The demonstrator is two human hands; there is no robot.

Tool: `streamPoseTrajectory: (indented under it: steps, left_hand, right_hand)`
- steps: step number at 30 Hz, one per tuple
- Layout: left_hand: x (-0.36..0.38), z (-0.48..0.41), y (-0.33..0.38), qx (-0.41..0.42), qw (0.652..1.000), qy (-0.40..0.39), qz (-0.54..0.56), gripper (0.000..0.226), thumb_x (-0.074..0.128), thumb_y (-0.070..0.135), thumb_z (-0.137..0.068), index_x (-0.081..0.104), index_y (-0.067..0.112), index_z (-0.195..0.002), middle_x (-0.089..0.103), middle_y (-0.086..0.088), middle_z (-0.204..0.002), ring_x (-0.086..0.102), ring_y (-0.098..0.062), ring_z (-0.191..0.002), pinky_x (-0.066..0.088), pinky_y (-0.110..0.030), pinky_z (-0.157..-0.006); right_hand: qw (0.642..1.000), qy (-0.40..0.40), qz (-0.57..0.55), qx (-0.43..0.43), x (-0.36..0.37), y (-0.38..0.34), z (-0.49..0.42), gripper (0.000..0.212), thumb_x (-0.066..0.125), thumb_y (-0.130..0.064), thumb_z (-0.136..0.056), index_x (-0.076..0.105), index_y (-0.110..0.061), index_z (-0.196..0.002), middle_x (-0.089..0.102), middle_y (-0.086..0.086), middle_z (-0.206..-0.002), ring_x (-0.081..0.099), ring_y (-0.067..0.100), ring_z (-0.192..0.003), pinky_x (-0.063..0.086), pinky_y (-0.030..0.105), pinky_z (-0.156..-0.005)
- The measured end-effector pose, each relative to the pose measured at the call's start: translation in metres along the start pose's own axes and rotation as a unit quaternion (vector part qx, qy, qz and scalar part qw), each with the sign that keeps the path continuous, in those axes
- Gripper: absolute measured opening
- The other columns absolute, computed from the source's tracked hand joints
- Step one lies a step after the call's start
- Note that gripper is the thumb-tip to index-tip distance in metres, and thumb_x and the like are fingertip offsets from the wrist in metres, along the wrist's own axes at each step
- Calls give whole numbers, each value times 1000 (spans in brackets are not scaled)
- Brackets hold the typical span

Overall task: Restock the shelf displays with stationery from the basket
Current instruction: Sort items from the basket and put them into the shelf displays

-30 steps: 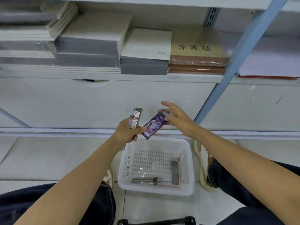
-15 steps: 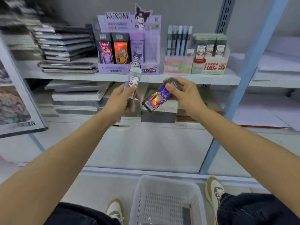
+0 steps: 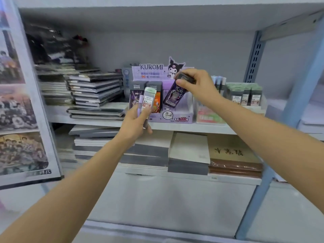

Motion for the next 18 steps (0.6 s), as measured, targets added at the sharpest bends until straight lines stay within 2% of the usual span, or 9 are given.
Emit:
streamPoseTrajectory:
  steps: [4, 6, 8, 12, 14, 18]
  left_hand:
    - [1, -9, -9, 16, 999, -5, -41, 18, 46, 35, -102, 59, 23, -105, 49, 7, -46, 61, -19, -51, 34, -11, -42]
    - [1, -11, -14, 11, 999, -6, -47, 20, 46, 39, -101, 58, 25, -106, 52, 7, -45, 62, -17, -52, 34, -12, -43]
    - [1, -12, -16, 15, 999, -5, -45, 20, 46, 39, -101, 57, 23, -106, 52, 6, -45, 61, -18, -52, 33, -14, -45]
    - [2, -13, -15, 29, 999, 7, -38, 24, 45, 38, -101, 58, 19, -110, 54, 8, -49, 58, -17, -48, 37, -16, -48]
    - [2, -13, -14, 35, 999, 11, -34, 25, 46, 36, -101, 59, 15, -109, 56, 10, -52, 56, -17, -45, 39, -15, -48]
    - [-2, -11, -10, 39, 998, 21, -51, 32, 47, 37, -101, 59, 8, -102, 51, 4, -52, 56, -17, -45, 42, -23, -58]
  right_hand:
    - [998, -29, 47, -10, 12, 6, -5, 17, 63, -21, -92, 69, -12, -105, 70, 3, -94, 64, 17, -89, 53, 33, -79]
    - [997, -24, 63, -23, 6, 4, -11, 14, 63, -21, -93, 68, -11, -102, 66, 0, -86, 58, 11, -78, 48, 28, -73]
    - [997, 0, 71, -27, -8, 3, -17, 16, 63, -18, -93, 67, -8, -105, 64, 1, -86, 55, 12, -77, 46, 27, -72]
    - [992, 6, 124, -33, -17, 3, -22, 17, 61, -21, -94, 66, -10, -106, 60, -2, -85, 50, 5, -70, 36, 7, -60]
    - [990, 11, 133, -37, -21, 1, -22, 17, 61, -21, -94, 66, -9, -106, 61, 0, -85, 49, 5, -68, 35, 6, -57]
    - [991, 16, 127, -45, -32, -2, -22, 19, 59, -20, -95, 64, -7, -107, 63, 7, -89, 52, 15, -75, 42, 24, -65]
Point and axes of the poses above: each hand's wrist, its own z-axis away from the middle knuckle, its own x-axis out of the palm, y = z × x, the point moved 9 cm from there along -z, towards the middle knuckle
